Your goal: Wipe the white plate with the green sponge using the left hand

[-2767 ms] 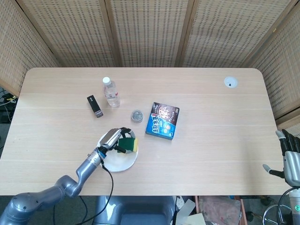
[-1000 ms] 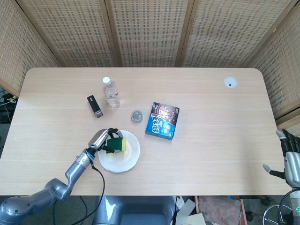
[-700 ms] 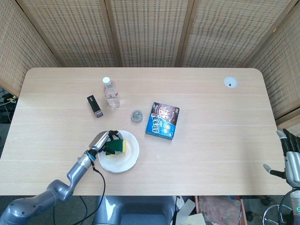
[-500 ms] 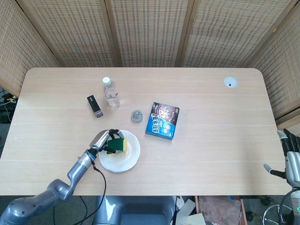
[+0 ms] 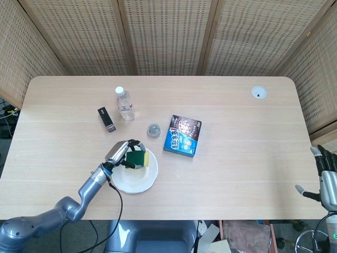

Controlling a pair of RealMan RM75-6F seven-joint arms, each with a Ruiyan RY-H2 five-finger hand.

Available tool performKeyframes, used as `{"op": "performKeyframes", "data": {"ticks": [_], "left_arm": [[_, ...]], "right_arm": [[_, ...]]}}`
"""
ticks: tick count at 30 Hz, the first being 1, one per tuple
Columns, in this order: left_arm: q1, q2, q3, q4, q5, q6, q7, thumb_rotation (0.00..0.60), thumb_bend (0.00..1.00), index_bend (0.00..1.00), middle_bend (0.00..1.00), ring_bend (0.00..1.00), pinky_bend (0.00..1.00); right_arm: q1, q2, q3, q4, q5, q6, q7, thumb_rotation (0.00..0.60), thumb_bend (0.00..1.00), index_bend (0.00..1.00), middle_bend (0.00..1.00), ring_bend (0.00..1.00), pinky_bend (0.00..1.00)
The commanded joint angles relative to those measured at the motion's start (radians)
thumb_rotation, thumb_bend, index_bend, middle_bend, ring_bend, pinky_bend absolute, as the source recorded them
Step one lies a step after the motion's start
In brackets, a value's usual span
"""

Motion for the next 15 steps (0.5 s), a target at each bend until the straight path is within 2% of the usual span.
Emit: {"op": "performKeyframes", "data": {"ticks": [1,8,15], "left_arm": [[-0.01,-0.029,0.001,0.01,-0.017,-0.038,0.036,0.6,0.05,0.53,0.46,0.33,0.44],[-0.01,-0.083,0.02,0.073,-0.019,-0.077,0.056,0.6,0.04,0.53,0.46,0.33,0.44],[-0.01,-0.093,0.025,0.093,-0.014,-0.079,0.049,0.6,0.04,0.53,0.46,0.33,0.44]], "right_arm": [[0.001,-0.001,0.001,0.001,0.002,-0.001,-0.001,0.6,0.0,0.0,0.0,0.0,0.0],[0.003,-0.002,0.003,0.009,0.012,-0.011,0.005,0.6,0.0,0.0,0.0,0.0,0.0],[0.002,0.002,0.003,0.009,0.008,-0.009,0.012,0.6,0.0,0.0,0.0,0.0,0.0]]}}
